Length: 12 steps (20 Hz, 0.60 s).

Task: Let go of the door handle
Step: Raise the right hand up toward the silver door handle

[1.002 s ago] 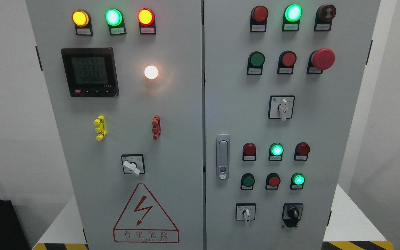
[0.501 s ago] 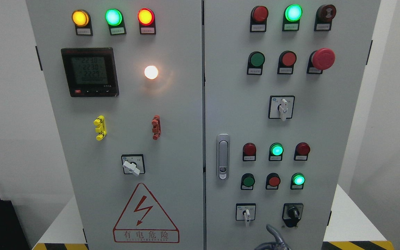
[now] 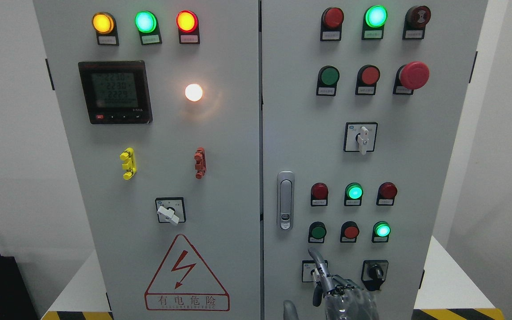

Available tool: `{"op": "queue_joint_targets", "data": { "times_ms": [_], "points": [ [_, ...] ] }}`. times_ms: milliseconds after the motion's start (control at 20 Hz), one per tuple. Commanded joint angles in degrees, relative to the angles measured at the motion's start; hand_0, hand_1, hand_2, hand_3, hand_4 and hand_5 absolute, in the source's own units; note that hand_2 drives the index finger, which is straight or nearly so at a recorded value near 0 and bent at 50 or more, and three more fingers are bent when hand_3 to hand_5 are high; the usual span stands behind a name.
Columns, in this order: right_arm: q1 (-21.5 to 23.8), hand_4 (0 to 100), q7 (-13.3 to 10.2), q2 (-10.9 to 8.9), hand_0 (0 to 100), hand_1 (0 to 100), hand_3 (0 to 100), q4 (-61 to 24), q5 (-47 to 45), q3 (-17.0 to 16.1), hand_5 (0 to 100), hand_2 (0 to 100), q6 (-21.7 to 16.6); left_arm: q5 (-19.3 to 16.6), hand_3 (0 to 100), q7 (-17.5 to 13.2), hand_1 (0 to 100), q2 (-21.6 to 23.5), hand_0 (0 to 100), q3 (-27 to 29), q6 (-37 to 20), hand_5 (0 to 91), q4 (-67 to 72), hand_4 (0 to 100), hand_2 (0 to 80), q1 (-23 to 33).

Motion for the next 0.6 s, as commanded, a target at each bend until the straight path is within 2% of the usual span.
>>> {"op": "queue_joint_targets", "data": {
  "times_ms": [0,100,251,351,551],
  "points": [
    [-2.27,100,2.06,3.17,42,33,100,2.06,5.82,3.76,100,0,0.53,0.00,0,-0.04,39,-0.01,12,-0.79,-0.01,0.0,1.14,0,0.0,0.00],
    [-3.75,100,3.98,3.26,43,33,100,2.85,6.00,4.02,100,0,1.84,0.00,0,-0.04,39,-0.01,12,-0.79,-0.01,0.0,1.14,0,0.0,0.00],
    [-5.95,100,6.19,3.26,44,32,100,3.55,5.91,4.29,100,0,6.50,0.00,0,-0.04,39,-0.01,12,-0.79,-0.01,0.0,1.14,0,0.0,0.00],
    [-6.48,100,8.11,3.26,44,32,100,3.73,6.00,4.20,100,0,7.12,0.00,0,-0.04,39,-0.01,12,-0.79,-0.01,0.0,1.14,0,0.0,0.00],
    [-8.33,100,9.97,3.34,45,32,100,4.17,5.82,3.67,100,0,7.30,0.00,0,-0.04,39,-0.01,12,-0.79,-0.01,0.0,1.14,0,0.0,0.00]
  ]
}}
